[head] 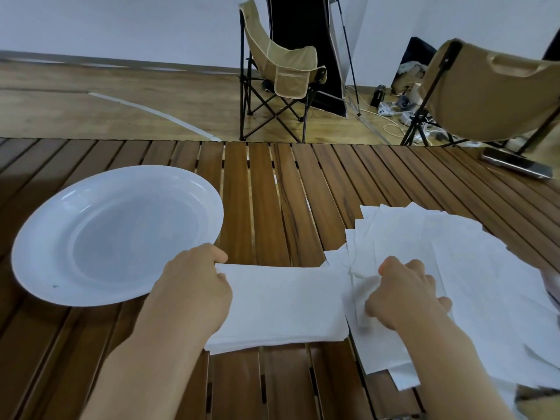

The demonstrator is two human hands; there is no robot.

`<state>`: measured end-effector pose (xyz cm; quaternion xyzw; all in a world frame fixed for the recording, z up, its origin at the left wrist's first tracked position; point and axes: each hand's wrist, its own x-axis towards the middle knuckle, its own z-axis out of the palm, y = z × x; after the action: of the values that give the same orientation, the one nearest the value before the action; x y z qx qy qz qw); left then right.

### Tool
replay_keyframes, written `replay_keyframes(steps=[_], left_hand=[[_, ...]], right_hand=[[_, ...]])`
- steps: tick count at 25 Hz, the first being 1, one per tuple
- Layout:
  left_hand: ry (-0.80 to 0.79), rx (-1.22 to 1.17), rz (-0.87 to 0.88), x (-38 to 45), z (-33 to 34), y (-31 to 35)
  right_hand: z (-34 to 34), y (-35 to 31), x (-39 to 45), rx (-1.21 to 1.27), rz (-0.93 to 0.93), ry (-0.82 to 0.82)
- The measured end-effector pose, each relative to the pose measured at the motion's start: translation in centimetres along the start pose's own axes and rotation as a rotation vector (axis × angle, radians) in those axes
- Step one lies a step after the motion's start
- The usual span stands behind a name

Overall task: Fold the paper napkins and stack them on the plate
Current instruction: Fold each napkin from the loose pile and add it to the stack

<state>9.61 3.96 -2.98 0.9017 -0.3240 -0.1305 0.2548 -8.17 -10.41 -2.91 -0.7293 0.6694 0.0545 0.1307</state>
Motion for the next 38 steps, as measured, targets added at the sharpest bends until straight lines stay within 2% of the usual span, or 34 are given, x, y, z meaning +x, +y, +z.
replay_keyframes(steps=[6, 13, 21, 26, 29, 31, 33, 35, 38], left_hand=[[-0.109, -0.09, 0.043, -0.9, 0.0, 0.9], [-0.125, -0.098, 0.062, -0.9, 0.1, 1.1], [-0.164, -0.113, 0.051, -0.4, 0.1, 0.8], [-0.171, -0.125, 0.046, -0.5, -0.1, 0.8], [-0.171, -0.118, 0.057, -0.4, -0.1, 1.0], [-0.19, -0.127, 0.063, -0.4, -0.1, 1.1], [-0.219, -0.14, 0.074, -0.5, -0.1, 1.1], [-0.237, -0.146, 0.086, -0.6, -0.1, 1.2], [-0.232, -0.156, 0.114, -0.7, -0.3, 1.3]], right_hand=[[1.1, 0.0, 0.5, 0.063, 0.113, 0.07], [1.4, 0.3, 0.9, 0.06, 0.089, 0.159], [1.1, 0.4, 1.5, 0.154, 0.163, 0.151], [0.3, 1.2, 2.0, 0.194, 0.056, 0.254], [-1.2, 1.0, 1.3, 0.454, -0.14, 0.305], [-2.1, 0.5, 0.4, 0.759, -0.256, 0.245], [-3.1, 0.1, -0.3, 1.146, -0.307, 0.08], [-3.5, 0.0, -0.4, 1.462, -0.281, -0.128], [-3.5, 0.2, 0.3, 1.669, -0.247, -0.301]])
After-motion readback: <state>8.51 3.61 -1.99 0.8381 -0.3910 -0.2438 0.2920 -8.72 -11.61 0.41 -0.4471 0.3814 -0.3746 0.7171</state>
